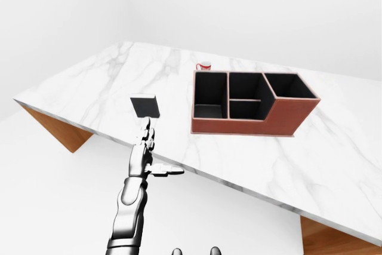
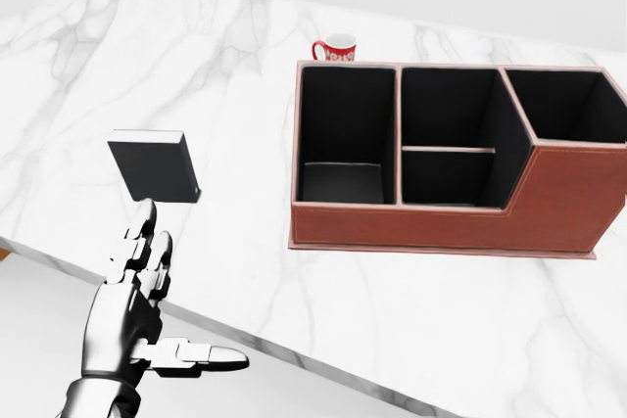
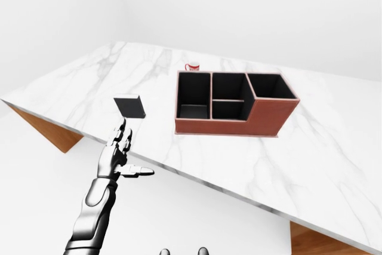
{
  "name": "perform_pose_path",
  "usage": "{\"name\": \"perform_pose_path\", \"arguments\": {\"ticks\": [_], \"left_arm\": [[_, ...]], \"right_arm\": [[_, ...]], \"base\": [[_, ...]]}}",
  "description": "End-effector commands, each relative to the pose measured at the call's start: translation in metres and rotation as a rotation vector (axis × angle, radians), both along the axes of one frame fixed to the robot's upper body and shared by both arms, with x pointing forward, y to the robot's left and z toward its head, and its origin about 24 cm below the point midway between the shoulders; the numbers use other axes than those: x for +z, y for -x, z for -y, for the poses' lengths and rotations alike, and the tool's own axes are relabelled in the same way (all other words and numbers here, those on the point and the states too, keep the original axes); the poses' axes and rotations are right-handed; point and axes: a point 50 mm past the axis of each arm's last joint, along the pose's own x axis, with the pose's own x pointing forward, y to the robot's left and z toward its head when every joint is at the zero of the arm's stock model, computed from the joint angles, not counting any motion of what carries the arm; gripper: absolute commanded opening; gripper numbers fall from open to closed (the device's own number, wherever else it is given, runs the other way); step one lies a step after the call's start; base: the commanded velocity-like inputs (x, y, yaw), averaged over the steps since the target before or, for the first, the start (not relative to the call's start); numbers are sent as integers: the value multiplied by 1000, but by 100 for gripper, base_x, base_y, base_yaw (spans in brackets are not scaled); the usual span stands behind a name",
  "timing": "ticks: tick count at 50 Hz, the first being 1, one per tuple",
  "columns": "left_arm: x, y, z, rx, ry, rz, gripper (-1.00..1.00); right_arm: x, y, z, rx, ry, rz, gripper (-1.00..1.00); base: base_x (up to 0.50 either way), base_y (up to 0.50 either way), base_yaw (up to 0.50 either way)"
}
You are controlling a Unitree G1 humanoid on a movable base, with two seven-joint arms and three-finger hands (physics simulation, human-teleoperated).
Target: Pick up the book and place it in the left compartment of the caddy.
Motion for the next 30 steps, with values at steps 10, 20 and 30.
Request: {"name": "perform_pose_path", "arguments": {"ticks": [10, 20, 30], "left_arm": [[-3, -2, -1, 3, 4, -15, 100], [-1, -1, -1, 2, 2, -6, 100], [1, 0, -1, 6, 1, 6, 100]], "right_arm": [[-1, -1, 0, 2, 2, -10, 100], [-1, -1, 0, 4, -1, -5, 100], [-1, -2, 0, 6, 0, -6, 100]], "base": [[19, 8, 0], [20, 9, 0], [20, 8, 0]]}}
